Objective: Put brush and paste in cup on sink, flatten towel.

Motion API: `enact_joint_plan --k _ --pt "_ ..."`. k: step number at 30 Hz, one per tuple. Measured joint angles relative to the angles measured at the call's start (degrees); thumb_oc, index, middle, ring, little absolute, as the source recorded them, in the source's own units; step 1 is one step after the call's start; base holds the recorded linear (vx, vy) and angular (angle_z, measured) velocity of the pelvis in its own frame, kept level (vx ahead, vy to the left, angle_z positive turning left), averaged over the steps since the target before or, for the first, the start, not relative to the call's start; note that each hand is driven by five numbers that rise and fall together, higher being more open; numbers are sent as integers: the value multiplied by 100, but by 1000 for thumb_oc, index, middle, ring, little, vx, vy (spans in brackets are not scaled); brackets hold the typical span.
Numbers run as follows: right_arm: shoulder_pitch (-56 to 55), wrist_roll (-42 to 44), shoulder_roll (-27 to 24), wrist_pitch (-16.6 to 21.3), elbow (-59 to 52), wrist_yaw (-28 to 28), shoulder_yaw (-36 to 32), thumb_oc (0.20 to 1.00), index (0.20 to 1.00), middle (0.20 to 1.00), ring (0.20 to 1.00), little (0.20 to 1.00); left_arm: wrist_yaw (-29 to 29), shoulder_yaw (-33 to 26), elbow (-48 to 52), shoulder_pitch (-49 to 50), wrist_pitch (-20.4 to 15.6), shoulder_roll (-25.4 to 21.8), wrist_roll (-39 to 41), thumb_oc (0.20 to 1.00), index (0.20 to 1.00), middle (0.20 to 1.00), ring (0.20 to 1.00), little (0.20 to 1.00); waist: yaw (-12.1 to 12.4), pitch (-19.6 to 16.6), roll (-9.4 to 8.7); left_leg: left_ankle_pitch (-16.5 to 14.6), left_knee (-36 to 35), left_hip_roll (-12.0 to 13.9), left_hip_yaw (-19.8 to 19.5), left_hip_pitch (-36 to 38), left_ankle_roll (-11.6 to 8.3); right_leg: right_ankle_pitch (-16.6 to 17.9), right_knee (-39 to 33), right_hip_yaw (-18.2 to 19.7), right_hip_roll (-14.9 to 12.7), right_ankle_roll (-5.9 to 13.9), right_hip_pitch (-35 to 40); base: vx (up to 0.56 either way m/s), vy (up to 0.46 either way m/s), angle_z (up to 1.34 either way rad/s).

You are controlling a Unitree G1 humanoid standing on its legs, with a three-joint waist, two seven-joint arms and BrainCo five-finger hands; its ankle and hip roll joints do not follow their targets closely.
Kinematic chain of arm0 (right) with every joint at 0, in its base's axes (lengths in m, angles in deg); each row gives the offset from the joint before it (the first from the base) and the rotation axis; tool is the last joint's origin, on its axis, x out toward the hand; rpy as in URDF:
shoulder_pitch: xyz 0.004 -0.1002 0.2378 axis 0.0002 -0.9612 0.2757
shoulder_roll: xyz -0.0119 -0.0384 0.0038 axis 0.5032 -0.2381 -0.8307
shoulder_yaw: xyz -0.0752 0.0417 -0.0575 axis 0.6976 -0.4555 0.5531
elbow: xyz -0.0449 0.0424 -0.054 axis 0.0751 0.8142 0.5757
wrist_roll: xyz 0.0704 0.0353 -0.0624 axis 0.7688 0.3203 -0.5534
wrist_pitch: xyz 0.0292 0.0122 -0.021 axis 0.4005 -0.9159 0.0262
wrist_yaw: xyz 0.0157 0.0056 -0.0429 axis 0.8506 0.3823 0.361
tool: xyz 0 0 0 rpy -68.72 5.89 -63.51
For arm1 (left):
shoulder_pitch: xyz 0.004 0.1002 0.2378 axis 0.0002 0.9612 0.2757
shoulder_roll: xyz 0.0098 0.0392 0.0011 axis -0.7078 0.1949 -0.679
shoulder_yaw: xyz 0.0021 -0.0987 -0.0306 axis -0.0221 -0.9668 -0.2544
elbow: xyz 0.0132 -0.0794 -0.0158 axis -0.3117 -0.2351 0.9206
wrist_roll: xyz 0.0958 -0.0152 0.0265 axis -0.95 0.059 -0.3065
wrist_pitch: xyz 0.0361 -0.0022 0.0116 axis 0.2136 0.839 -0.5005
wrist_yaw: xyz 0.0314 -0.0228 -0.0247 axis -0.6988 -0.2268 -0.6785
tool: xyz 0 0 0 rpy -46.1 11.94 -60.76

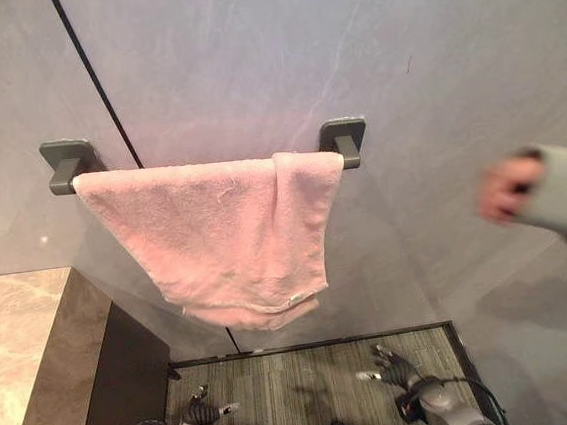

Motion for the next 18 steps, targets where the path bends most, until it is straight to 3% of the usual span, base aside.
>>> enact_joint_plan --k 18 --pt "-97 7 152 30 268 -31 -199 1000 1000 1000 1000 1000 83 -39 -203 34 -2 41 -63 1000 1000 1000 1000 1000 -97 -252 28 -13 -9 1 -6 38 16 -19 -1 -5 3 -31 50 0 0 0"
